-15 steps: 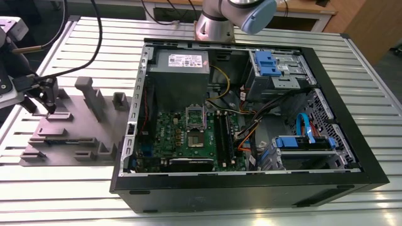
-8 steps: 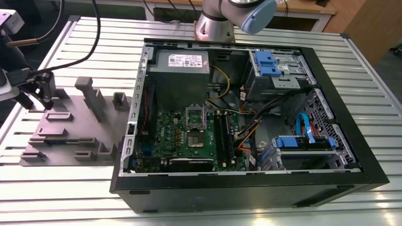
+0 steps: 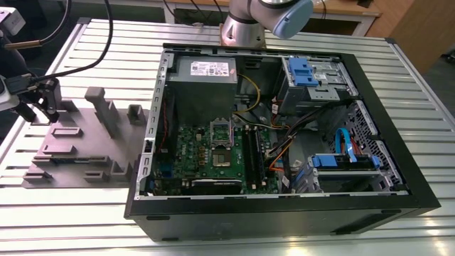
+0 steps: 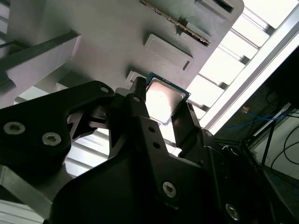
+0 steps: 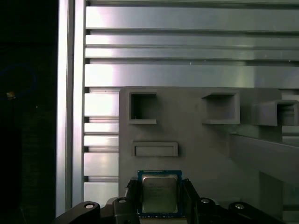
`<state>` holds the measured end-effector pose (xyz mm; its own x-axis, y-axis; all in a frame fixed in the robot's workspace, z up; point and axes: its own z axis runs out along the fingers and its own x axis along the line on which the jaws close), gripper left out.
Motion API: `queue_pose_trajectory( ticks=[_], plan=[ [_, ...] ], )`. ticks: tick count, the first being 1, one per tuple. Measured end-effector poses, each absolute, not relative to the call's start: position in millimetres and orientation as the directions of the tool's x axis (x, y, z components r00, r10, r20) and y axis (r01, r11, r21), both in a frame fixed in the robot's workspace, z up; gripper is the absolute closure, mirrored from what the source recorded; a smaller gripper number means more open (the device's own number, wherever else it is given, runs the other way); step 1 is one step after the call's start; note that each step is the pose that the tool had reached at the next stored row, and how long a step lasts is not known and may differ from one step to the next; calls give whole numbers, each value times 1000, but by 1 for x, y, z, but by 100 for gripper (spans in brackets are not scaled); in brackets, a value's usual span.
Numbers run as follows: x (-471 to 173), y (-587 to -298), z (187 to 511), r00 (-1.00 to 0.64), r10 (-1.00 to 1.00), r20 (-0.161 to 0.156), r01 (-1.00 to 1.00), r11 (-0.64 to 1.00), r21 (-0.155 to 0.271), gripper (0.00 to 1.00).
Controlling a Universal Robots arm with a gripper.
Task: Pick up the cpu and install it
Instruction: 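Pick up the cpu and move it towards the insertion slot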
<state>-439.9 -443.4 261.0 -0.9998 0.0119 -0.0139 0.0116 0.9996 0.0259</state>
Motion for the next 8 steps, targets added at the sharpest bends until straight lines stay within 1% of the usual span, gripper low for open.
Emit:
queue_pose_trajectory(
  ticks=[8],
  plan=[
    [-440, -443, 261, -1000, 12, -14, 12, 1000, 26, 53]
  ],
)
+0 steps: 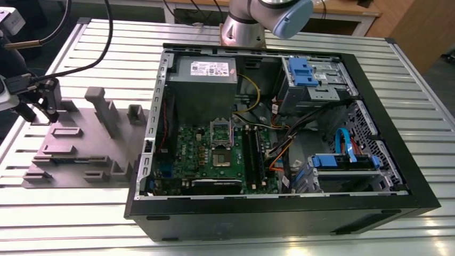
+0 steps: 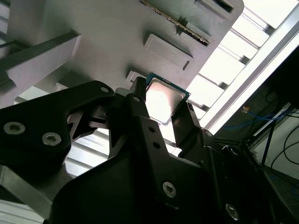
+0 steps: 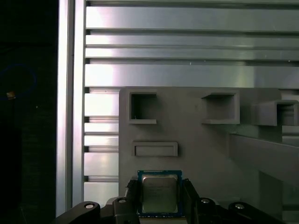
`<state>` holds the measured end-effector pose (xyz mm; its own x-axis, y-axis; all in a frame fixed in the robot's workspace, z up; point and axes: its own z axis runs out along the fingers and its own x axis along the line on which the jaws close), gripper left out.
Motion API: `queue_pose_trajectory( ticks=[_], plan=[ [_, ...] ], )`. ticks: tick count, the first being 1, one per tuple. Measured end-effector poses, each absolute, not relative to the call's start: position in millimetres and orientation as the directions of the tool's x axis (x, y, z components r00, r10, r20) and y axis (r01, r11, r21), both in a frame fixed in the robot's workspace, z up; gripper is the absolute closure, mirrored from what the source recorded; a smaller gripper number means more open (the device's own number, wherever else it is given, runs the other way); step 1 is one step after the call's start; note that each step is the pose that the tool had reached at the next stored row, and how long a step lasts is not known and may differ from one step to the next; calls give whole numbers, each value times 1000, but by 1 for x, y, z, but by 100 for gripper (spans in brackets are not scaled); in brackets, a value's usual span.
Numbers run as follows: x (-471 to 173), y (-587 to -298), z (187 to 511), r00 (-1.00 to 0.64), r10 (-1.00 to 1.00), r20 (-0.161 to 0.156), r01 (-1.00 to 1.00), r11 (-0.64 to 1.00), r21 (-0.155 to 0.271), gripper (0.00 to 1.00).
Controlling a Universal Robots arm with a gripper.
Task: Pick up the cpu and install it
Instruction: 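Pick up the cpu and move it towards the insertion slot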
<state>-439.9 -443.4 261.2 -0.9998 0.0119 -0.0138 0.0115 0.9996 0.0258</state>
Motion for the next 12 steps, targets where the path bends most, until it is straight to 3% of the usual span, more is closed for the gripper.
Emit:
queue_pose_trajectory(
  ticks=[12],
  plan=[
    [-440, -443, 275, -1000, 12, -14, 12, 1000, 26, 53]
  ],
)
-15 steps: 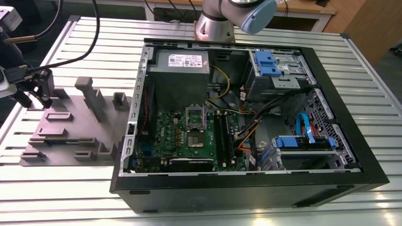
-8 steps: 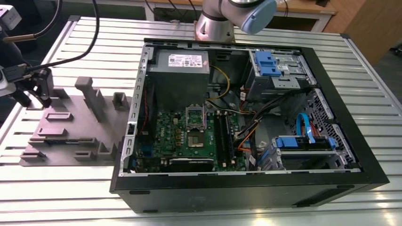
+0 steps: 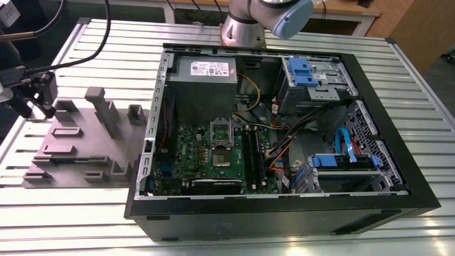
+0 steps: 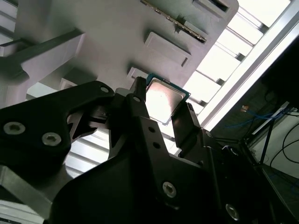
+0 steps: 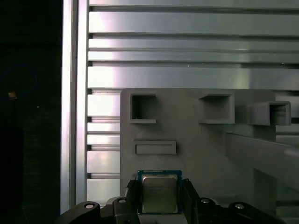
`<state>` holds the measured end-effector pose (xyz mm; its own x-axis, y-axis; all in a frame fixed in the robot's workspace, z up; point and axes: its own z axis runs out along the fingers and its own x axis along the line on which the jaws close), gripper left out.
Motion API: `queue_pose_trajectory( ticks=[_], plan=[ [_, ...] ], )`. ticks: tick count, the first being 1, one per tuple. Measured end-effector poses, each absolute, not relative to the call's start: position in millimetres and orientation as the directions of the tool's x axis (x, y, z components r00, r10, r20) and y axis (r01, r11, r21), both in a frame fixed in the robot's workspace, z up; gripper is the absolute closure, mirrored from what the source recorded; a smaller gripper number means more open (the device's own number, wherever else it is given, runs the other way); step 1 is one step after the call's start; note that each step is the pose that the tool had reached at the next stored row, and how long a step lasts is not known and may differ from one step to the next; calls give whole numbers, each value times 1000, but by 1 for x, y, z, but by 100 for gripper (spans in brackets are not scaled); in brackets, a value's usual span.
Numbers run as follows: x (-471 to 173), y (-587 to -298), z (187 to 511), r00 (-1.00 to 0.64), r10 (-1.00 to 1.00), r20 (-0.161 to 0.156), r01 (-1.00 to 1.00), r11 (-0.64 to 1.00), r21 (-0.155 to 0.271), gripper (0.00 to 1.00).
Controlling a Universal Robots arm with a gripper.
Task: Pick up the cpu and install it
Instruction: 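Pick up the cpu and move it towards the insertion slot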
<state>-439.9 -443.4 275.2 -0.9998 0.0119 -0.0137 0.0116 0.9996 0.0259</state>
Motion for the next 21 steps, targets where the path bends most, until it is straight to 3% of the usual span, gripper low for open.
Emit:
queue_pose_trajectory(
  ticks=[21],
  plan=[
    [-440, -443, 289, -1000, 12, -14, 12, 1000, 27, 53]
  ],
)
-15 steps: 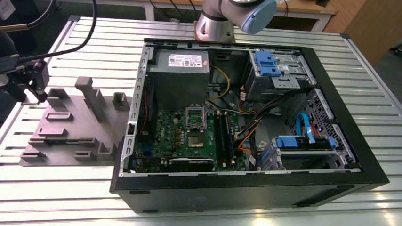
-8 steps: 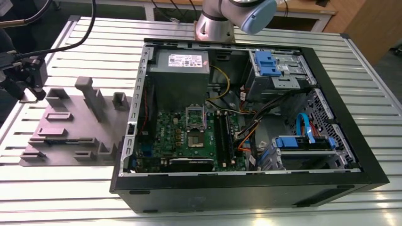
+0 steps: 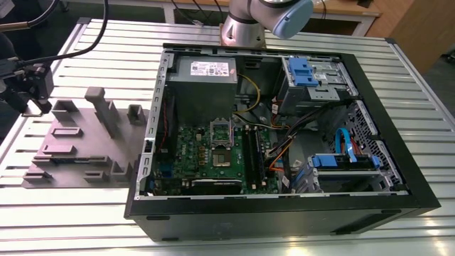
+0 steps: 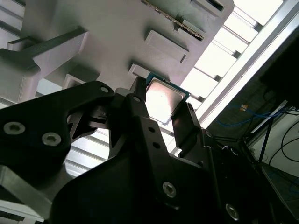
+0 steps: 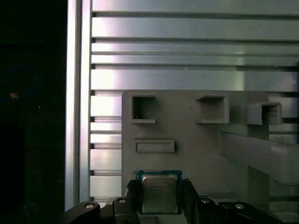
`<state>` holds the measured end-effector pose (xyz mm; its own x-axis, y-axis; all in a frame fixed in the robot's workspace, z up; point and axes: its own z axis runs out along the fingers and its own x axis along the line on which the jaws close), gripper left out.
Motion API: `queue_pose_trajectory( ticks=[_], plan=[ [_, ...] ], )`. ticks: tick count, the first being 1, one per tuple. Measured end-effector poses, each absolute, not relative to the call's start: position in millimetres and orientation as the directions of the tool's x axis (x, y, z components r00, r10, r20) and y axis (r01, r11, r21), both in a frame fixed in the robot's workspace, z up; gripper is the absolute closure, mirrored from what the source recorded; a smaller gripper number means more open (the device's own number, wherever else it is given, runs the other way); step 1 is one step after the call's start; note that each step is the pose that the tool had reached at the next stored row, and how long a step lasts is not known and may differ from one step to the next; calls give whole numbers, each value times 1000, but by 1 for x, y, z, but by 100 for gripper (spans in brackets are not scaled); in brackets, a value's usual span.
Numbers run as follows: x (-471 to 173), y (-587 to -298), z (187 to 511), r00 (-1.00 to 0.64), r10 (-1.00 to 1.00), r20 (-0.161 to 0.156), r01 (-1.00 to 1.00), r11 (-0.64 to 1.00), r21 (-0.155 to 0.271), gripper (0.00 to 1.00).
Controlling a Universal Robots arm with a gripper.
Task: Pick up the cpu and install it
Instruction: 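Pick up the cpu and move it towards the insertion slot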
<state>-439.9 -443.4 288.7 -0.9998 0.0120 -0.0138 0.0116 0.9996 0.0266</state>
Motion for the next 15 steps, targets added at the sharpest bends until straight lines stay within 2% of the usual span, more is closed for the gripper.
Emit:
queue_pose_trajectory(
  ticks=[15],
  plan=[
    [-440, -443, 305, -1000, 12, -14, 12, 1000, 27, 53]
  ],
)
